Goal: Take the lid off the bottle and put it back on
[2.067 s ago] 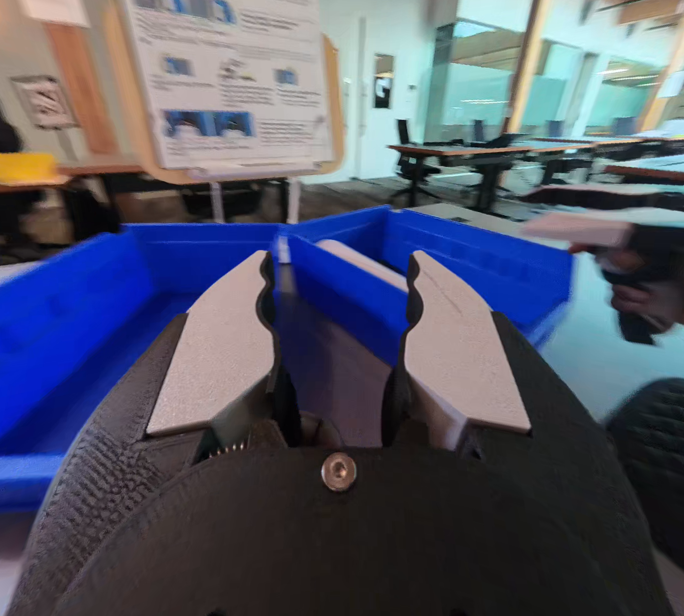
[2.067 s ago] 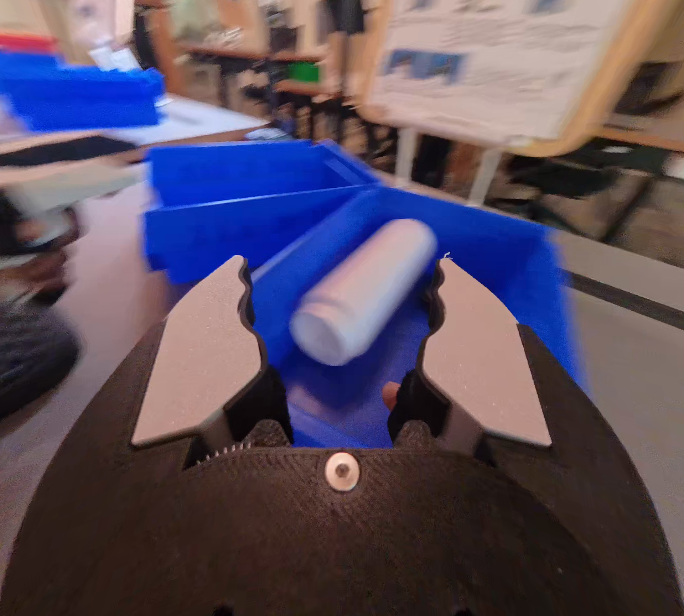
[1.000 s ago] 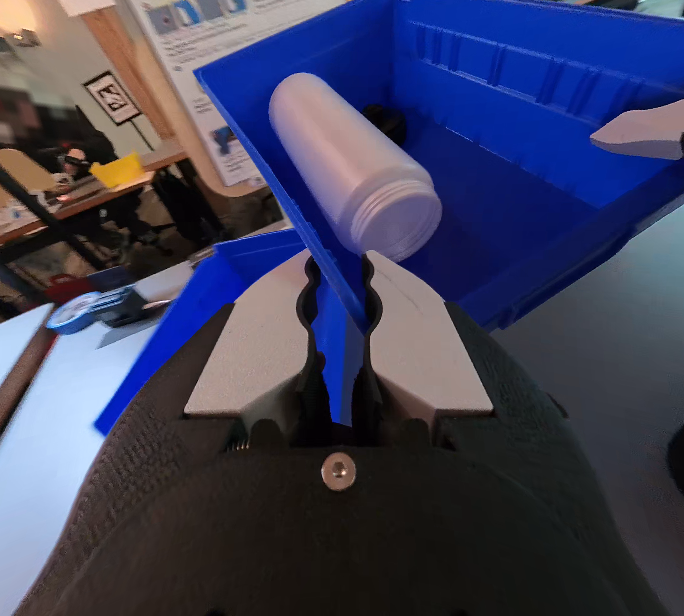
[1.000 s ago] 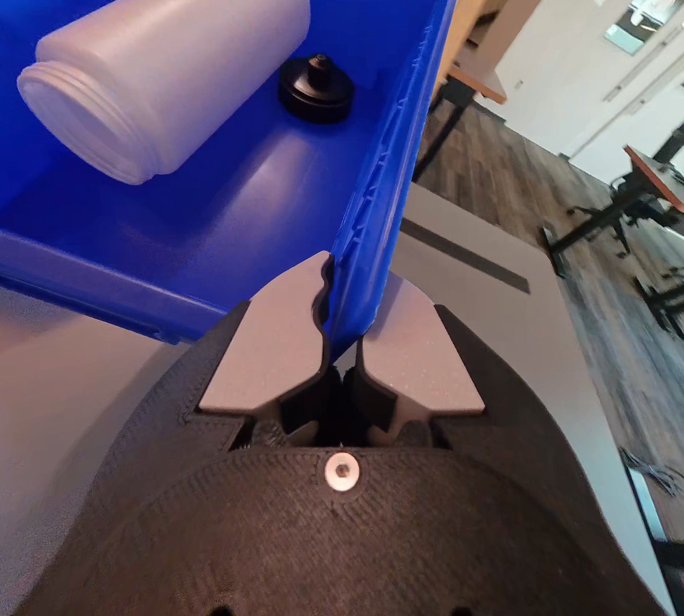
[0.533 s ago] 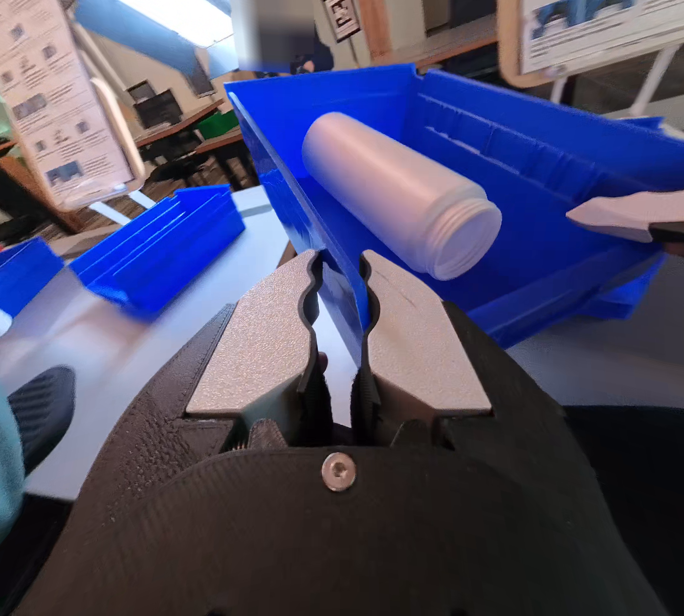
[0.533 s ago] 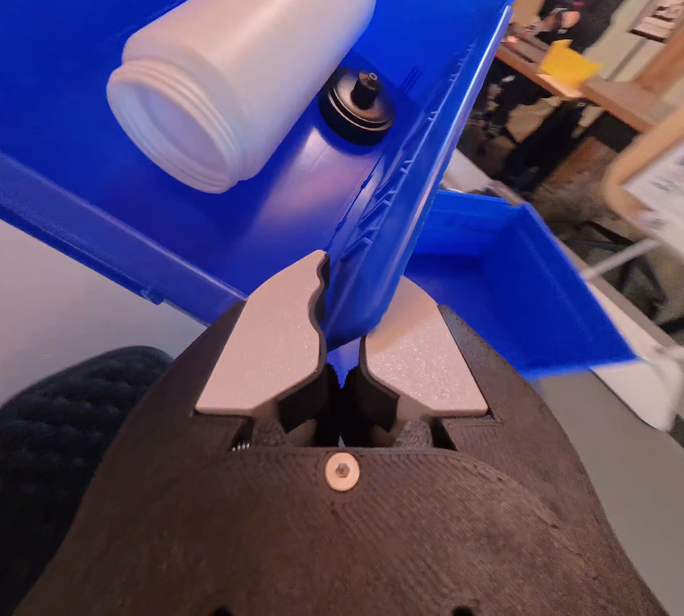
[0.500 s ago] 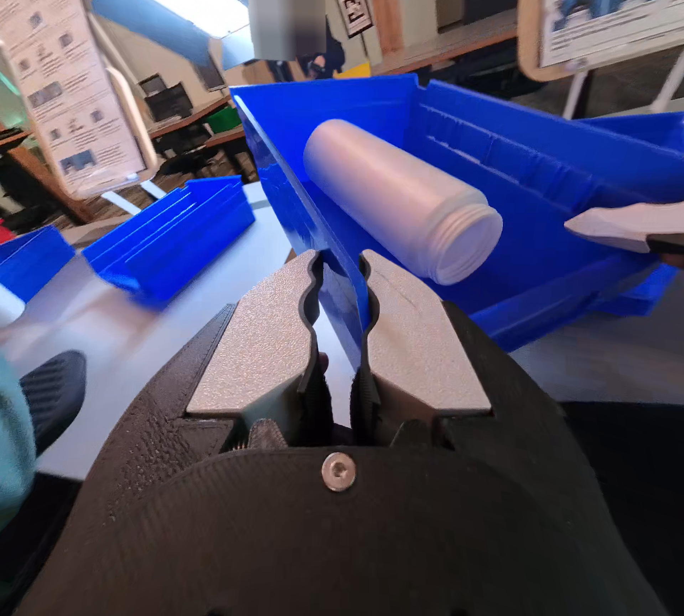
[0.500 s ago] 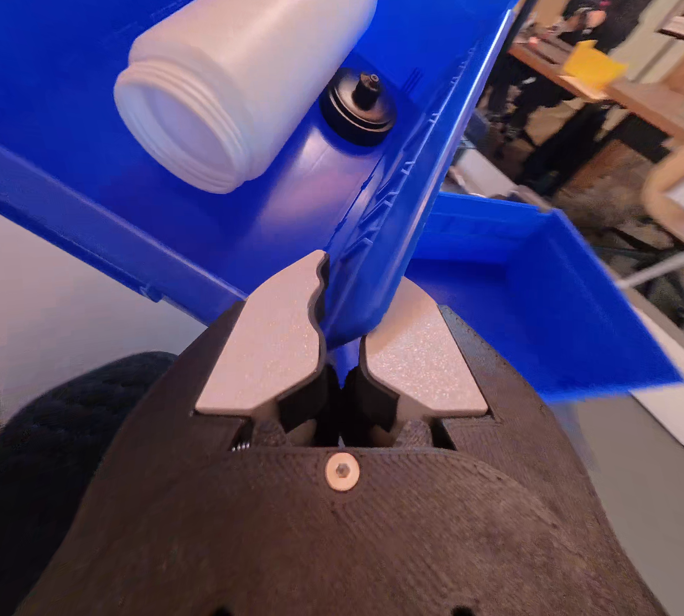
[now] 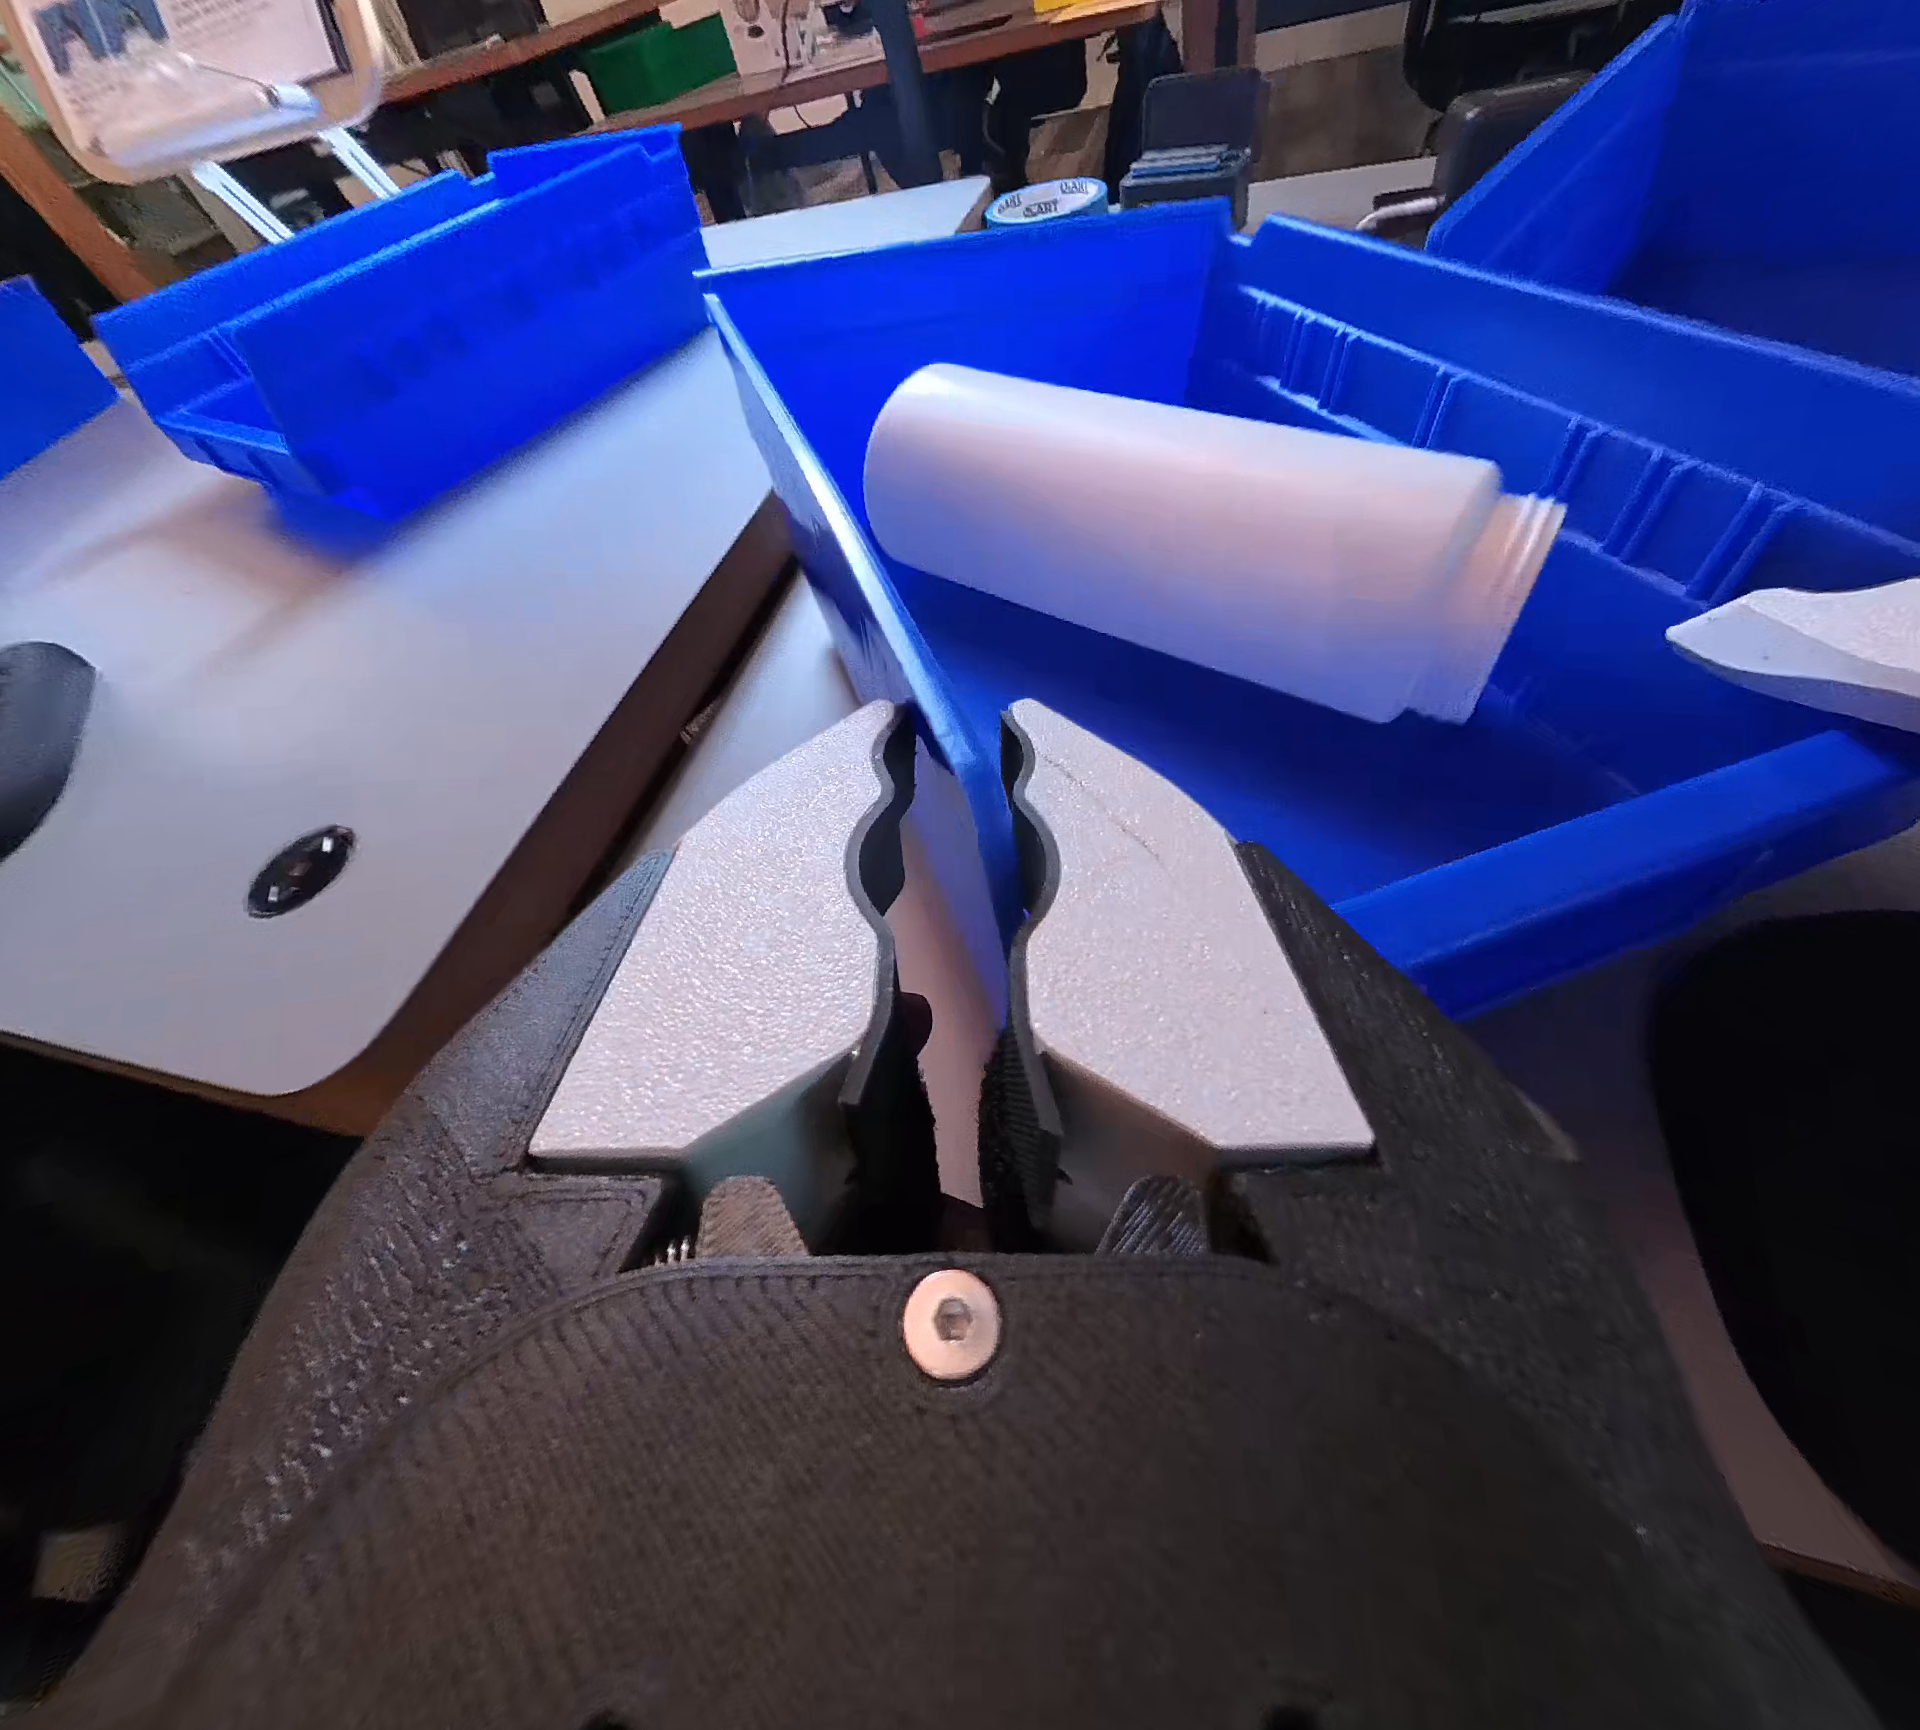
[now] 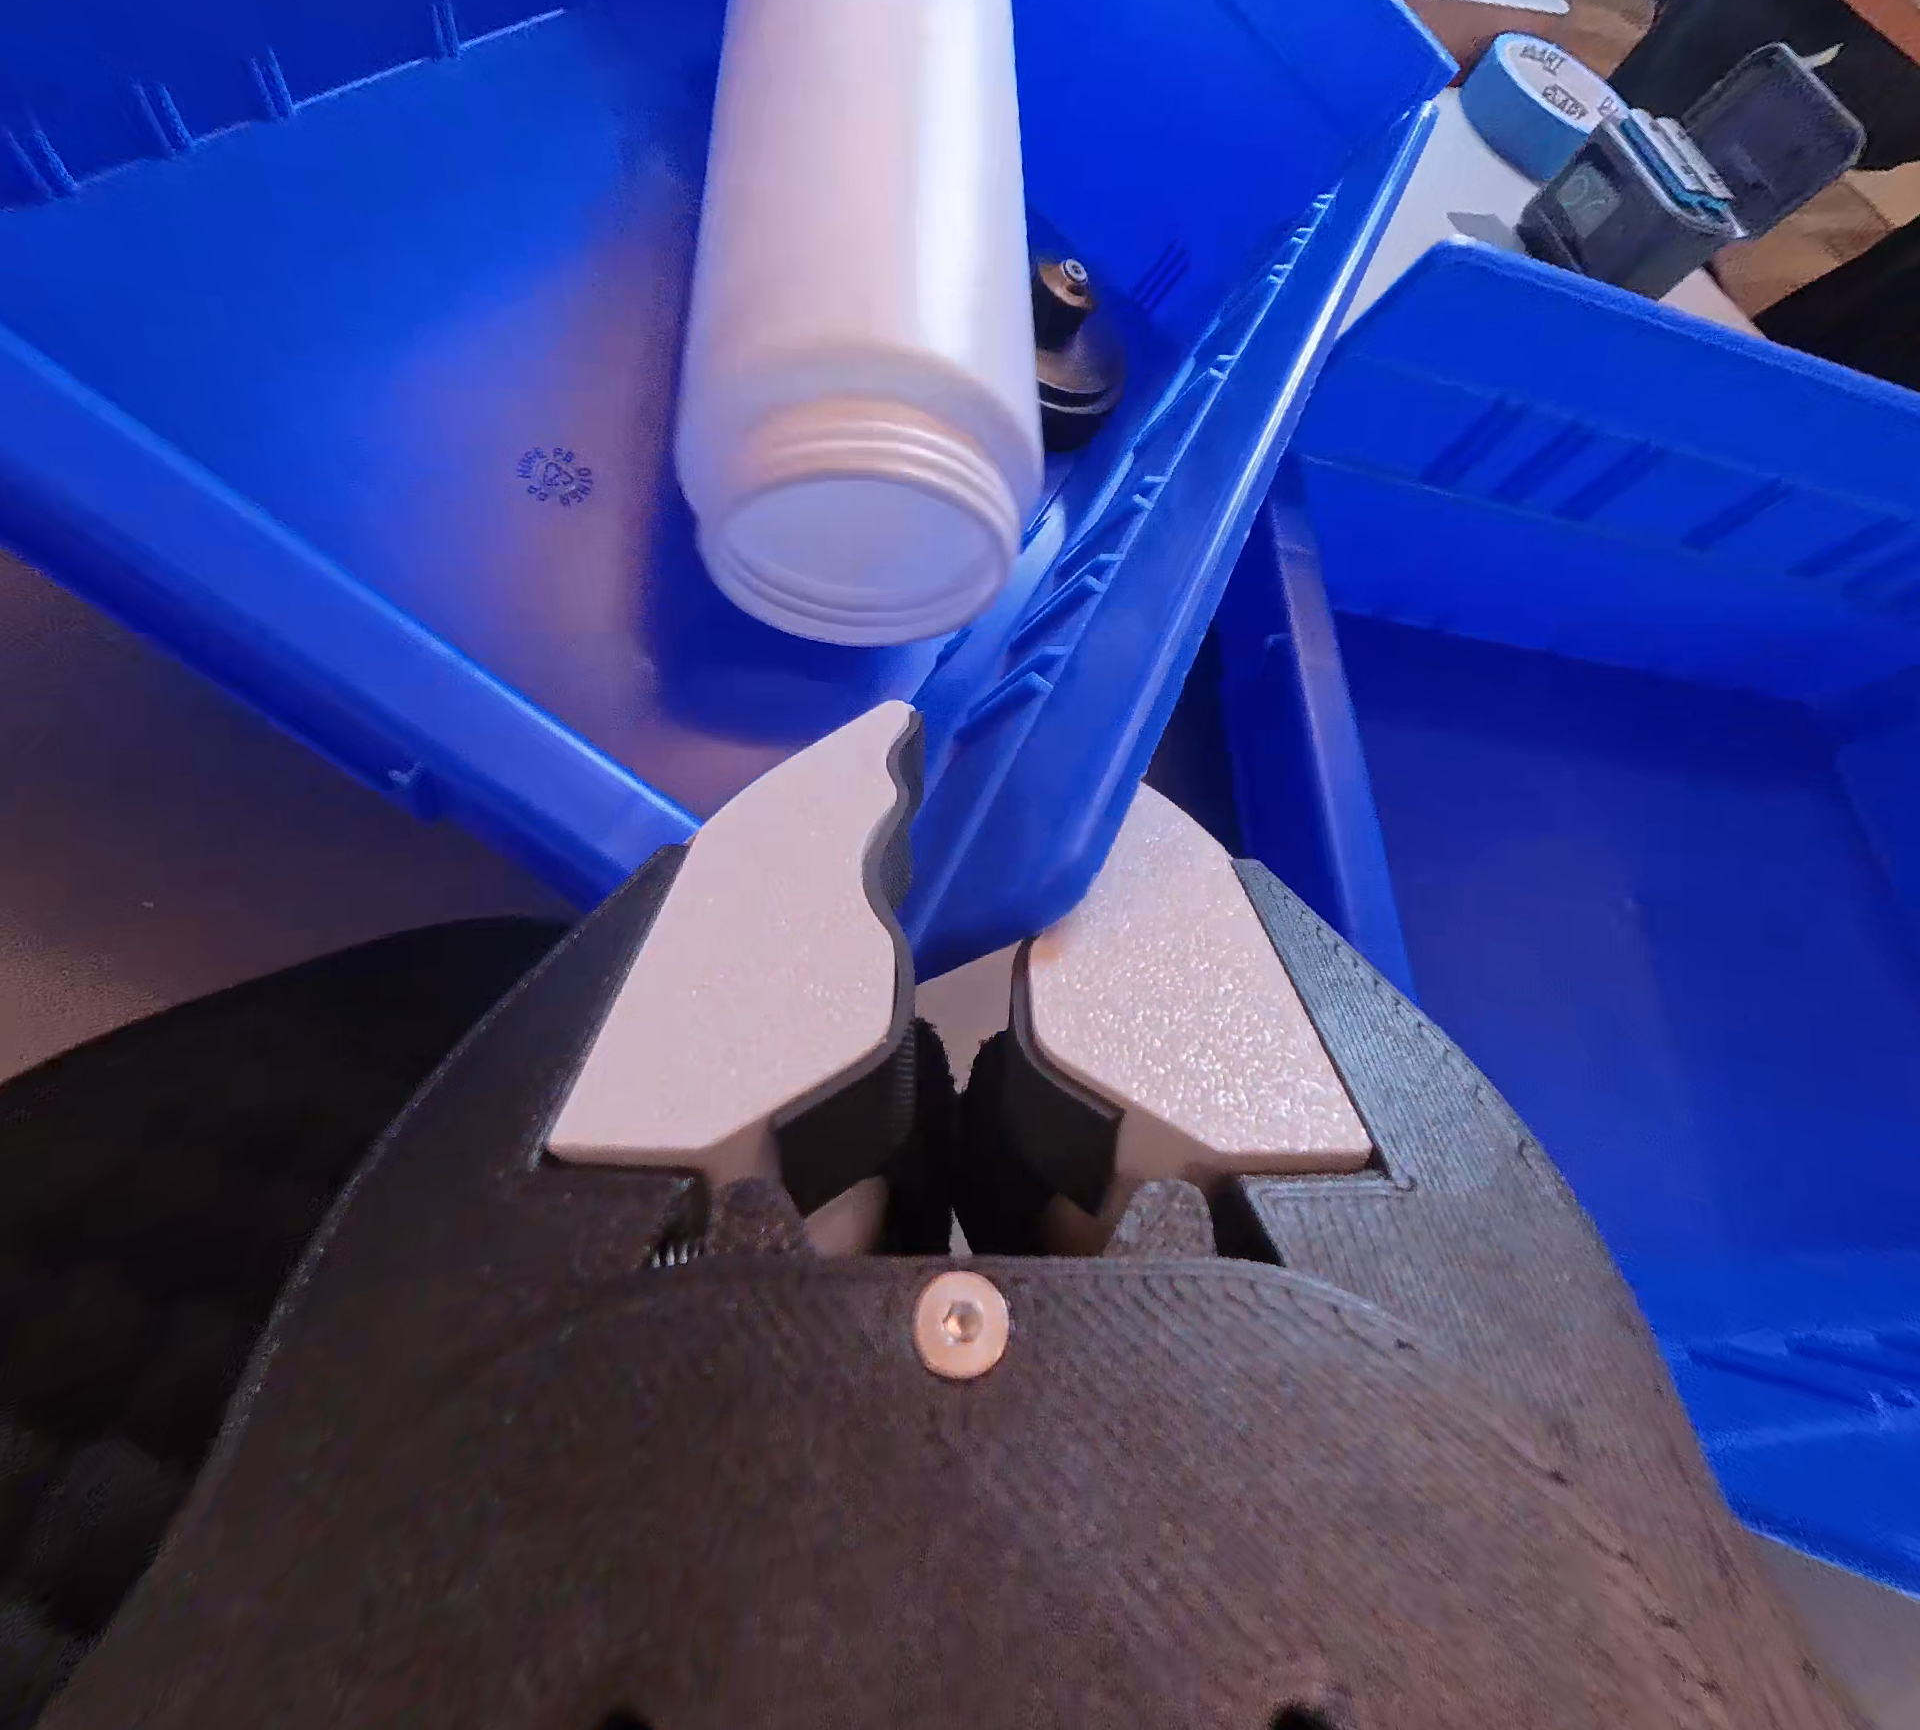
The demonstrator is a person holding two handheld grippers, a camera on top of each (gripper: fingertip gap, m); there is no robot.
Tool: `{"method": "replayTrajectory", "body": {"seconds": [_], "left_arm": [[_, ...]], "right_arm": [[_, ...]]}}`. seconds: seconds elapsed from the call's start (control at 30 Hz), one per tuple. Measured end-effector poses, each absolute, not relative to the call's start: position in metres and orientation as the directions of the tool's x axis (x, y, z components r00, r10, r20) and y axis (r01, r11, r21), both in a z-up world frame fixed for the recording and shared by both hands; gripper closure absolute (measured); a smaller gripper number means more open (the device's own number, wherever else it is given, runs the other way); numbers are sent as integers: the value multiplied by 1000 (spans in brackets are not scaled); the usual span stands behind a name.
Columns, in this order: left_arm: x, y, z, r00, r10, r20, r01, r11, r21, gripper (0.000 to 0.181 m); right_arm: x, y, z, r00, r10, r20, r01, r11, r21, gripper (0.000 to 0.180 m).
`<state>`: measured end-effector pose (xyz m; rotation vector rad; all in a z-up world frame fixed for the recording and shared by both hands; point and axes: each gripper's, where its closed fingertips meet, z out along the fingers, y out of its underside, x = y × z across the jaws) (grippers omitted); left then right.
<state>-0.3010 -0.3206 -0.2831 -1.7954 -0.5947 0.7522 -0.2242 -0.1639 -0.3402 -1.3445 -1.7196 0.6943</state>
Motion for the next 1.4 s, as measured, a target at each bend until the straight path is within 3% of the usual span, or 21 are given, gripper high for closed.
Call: {"method": "replayTrajectory", "body": {"seconds": [0.13, 0.2, 0.27, 0.33, 0.4, 0.53, 0.57, 0.7, 0.8, 0.87, 0.97, 1.1, 1.17, 1.23, 1.4], "left_arm": [[-312, -324, -314, 664, 725, -184, 155, -374, -914, 167], [-313, -327, -318, 667, 729, -152, 193, -367, -910, 165], [-314, -331, -305, 663, 739, -124, 184, -321, -929, 153], [-319, -339, -289, 629, 766, -134, 157, -293, -943, 147], [-320, -342, -266, 599, 787, -143, 88, -243, -966, 147], [-297, -320, -216, 634, 760, -144, -79, -121, -989, 147], [-287, -309, -208, 657, 738, -154, -108, -109, -988, 146], [-240, -254, -190, 784, 597, -171, -175, -53, -983, 145], [-195, -204, -198, 896, 425, -128, -130, -24, -991, 138], [-169, -171, -216, 941, 320, -110, -93, -68, -993, 128], [-151, -131, -248, 956, 276, -100, -48, -189, -981, 121], [-147, -101, -300, 955, 277, -102, 23, -416, -909, 121], [-132, -92, -323, 978, 200, -62, 47, -498, -866, 125], [-145, -91, -328, 955, 252, -157, -5, -516, -857, 167], [-136, -71, -292, 943, 255, -212, -97, -401, -911, 171]], "right_arm": [[-225, -162, -342, -158, 935, 316, 504, 352, -789, 157], [-219, -171, -334, -262, 919, 294, 476, 389, -789, 131], [-209, -169, -302, -242, 907, 344, 368, 414, -832, 116], [-197, -145, -265, -87, 907, 411, 253, 419, -872, 111], [-182, -97, -246, 143, 891, 431, 247, 389, -887, 100], [-161, -27, -290, 299, 853, 427, 520, 229, -823, 65], [-156, -19, -303, 299, 849, 435, 574, 205, -793, 66], [-126, -7, -316, 326, 863, 386, 600, 127, -790, 110], [-91, 11, -324, 338, 858, 387, 651, 84, -754, 145], [-67, 22, -326, 358, 859, 366, 658, 46, -752, 156], [-34, 33, -329, 361, 860, 362, 695, 10, -719, 164], [-10, 31, -330, 362, 907, 214, 663, -89, -743, 165], [-8, 31, -332, 363, 917, 162, 646, -122, -754, 147], [-8, 30, -339, 335, 929, 158, 666, -115, -737, 167], [7, 44, -322, 367, 887, 281, 653, -31, -757, 169]]}}
